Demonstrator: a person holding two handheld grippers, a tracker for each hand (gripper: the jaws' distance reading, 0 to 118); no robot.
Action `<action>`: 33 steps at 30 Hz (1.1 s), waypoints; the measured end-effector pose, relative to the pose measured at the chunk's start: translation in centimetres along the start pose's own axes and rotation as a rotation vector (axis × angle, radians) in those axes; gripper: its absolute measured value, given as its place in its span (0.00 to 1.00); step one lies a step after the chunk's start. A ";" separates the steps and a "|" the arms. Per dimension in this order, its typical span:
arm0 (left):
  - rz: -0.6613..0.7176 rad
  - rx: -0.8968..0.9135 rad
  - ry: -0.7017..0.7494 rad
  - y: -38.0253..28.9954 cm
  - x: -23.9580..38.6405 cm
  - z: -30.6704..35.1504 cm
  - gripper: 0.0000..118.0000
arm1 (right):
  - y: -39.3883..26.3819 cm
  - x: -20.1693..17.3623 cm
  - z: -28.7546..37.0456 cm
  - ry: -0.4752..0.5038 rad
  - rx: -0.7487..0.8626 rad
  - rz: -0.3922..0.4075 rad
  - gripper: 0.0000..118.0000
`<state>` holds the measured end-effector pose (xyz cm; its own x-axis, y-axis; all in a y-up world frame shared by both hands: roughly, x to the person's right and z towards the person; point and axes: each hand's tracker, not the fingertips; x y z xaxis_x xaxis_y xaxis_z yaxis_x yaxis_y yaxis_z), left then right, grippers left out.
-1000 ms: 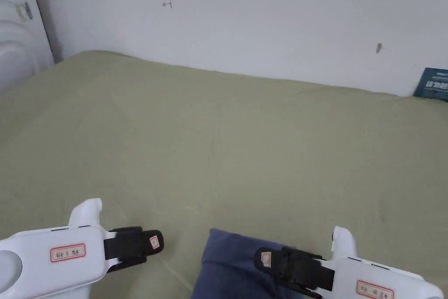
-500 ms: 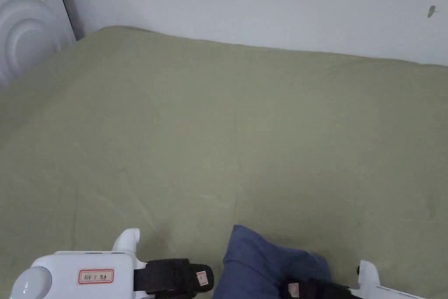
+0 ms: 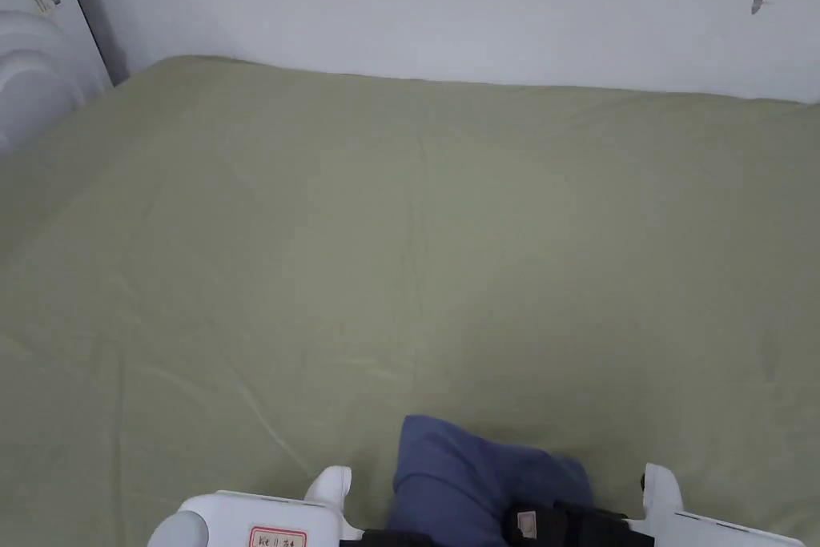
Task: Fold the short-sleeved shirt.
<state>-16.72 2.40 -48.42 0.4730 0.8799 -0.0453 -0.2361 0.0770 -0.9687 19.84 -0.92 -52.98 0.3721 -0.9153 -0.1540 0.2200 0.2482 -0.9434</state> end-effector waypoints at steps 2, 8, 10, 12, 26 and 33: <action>-0.008 0.014 0.003 -0.1 -0.1 0.2 0.20 | -0.2 -0.2 0.1 -0.005 0.003 0.017 0.01; -0.063 0.013 0.038 1.3 0.2 4.0 0.20 | -0.7 -1.7 0.9 -0.013 0.039 0.016 0.01; -0.088 0.029 0.055 2.2 -0.5 7.7 0.20 | -0.9 -2.7 1.4 -0.018 0.054 0.033 0.01; -0.090 0.052 0.077 3.2 -1.7 11.5 0.20 | -1.1 -3.5 1.5 -0.013 0.068 0.040 0.01; 0.021 0.189 0.318 10.4 -15.3 39.1 0.20 | -4.4 -10.0 -1.2 -0.070 0.079 0.133 0.01; 0.067 0.230 0.218 9.1 -19.2 39.4 0.20 | -5.4 -11.3 -1.6 -0.145 0.091 0.135 0.01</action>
<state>-61.35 4.69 -46.76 0.6148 0.7674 -0.1821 -0.4469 0.1487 -0.8822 13.01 7.61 -46.57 0.5278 -0.8182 -0.2277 0.2371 0.3994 -0.8856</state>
